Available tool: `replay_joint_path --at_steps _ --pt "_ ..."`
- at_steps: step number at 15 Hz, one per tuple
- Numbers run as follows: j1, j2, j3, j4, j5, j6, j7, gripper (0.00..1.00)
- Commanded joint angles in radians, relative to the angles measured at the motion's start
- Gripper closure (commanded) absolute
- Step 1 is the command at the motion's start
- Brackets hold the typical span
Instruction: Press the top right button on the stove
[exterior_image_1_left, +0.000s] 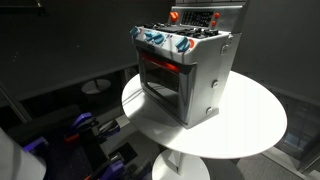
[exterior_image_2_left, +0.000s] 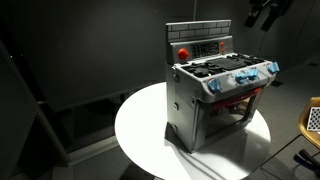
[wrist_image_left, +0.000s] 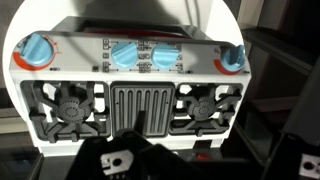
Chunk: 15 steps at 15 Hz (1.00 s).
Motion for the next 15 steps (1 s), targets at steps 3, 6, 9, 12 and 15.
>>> replay_joint_path --at_steps 3,6,9,12,15 --pt "-0.066 0.098 0.033 0.123 -0.162 0.038 0.143 0.0" --pt "-0.095 0.149 0.033 0.167 -0.259 0.055 0.223 0.0" --pt "-0.121 0.201 0.024 0.201 -0.353 0.082 0.303 0.0" --pt "-0.14 0.259 0.009 0.236 -0.432 0.104 0.372 0.0" --pt "-0.144 0.316 -0.013 0.269 -0.484 0.119 0.419 0.0"
